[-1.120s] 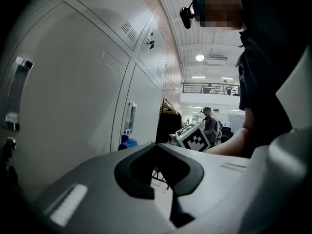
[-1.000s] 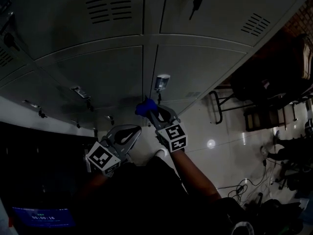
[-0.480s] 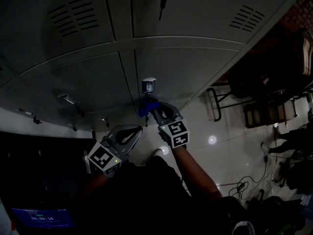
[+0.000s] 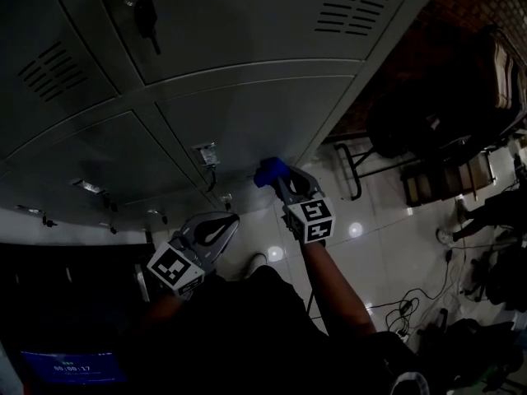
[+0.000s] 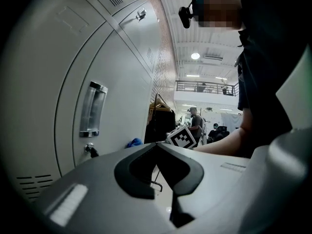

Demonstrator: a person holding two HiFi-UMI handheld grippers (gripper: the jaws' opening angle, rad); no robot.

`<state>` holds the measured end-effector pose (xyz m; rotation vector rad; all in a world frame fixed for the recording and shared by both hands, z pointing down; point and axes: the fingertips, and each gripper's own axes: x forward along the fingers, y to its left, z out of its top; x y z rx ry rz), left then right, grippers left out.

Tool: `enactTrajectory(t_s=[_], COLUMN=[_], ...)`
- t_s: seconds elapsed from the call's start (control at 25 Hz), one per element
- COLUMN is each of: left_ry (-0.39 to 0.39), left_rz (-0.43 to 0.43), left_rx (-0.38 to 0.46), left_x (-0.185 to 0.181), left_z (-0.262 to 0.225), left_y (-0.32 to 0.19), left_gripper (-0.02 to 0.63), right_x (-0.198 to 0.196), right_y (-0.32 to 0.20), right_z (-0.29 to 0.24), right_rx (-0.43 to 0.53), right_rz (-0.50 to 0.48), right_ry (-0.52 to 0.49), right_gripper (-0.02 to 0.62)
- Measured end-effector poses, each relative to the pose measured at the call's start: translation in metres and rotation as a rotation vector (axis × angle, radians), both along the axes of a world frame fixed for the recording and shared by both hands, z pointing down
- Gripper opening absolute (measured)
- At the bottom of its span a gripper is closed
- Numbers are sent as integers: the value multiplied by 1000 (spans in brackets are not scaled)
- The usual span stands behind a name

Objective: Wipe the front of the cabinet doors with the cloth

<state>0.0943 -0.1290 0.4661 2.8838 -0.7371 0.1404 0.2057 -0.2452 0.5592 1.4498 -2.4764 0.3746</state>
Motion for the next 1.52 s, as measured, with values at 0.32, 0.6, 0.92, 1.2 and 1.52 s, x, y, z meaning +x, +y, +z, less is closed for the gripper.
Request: enactTrajectory(t_s=[0.32,0.6,0.92,1.2,1.52], left_ry=[-17,-23,-6,29,38], left_rz=[7,-18,-32,-53,-86], left_rx=[-1,12,68,65,37], left_x=[31,29,-9,-78,-157], left_z=[5,3,-12,-20,-16], left_y=[3,10,41,81,155], left_gripper=[0,0,1,1,1], right_x=[76,80,6,-85,-191], right_y=[-8,6,70,136,227], right_z=[6,-3,-41,-74,-84], right_rx=[11,34,100,136,146], right_rz=[99,99,4,-76,-186], right_ry=[35,23,17,1,8], right_gripper=[69,71,70,69,71])
